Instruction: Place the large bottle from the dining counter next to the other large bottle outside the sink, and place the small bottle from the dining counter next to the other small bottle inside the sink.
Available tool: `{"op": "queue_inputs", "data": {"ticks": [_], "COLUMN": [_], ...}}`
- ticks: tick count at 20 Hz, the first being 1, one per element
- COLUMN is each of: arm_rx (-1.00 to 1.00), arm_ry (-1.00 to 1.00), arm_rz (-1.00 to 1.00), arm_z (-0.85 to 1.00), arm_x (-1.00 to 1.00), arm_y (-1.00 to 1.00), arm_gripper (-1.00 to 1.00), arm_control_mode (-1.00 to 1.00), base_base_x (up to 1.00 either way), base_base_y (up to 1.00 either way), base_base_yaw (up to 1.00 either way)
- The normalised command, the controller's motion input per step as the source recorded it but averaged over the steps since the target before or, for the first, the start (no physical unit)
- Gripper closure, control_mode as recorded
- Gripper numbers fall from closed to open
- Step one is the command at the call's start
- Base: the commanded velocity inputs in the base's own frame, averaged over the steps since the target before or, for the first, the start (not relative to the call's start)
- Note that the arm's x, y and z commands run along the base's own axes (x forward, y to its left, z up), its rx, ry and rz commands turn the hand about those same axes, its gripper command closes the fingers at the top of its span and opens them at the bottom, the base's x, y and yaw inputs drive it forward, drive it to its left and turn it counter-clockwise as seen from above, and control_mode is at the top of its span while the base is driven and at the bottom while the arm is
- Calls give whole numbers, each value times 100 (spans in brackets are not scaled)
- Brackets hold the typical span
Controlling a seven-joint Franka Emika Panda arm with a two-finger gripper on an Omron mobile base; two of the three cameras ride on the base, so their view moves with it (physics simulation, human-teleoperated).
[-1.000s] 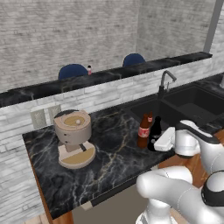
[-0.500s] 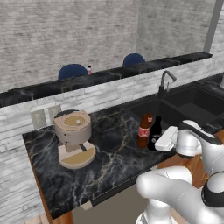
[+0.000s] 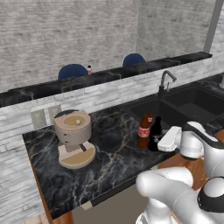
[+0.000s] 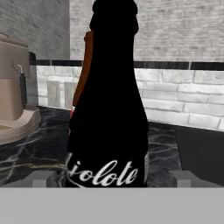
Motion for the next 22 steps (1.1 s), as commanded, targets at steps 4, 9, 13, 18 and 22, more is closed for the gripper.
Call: {"op": "queue_inputs", "data": {"ticks": [4, 9, 13, 18, 22], "arm_rx": [2, 2, 2, 0, 0], "arm_ry": [-2, -2, 0, 2, 3], "arm_rz": [0, 0, -4, -9, -14], "arm_z": [8, 19, 36, 50, 58], "arm_x": [-18, -14, -20, -19, -24], "arm_y": [0, -1, 0, 4, 21], "arm_gripper": [-100, -100, -100, -100, -100], "arm_control_mode": [-100, -100, -100, -100, -100], "base_base_x": [0, 0, 0, 0, 0], "base_base_y": [0, 0, 0, 0, 0], "base_base_yaw": [0, 0, 0, 0, 0]}}
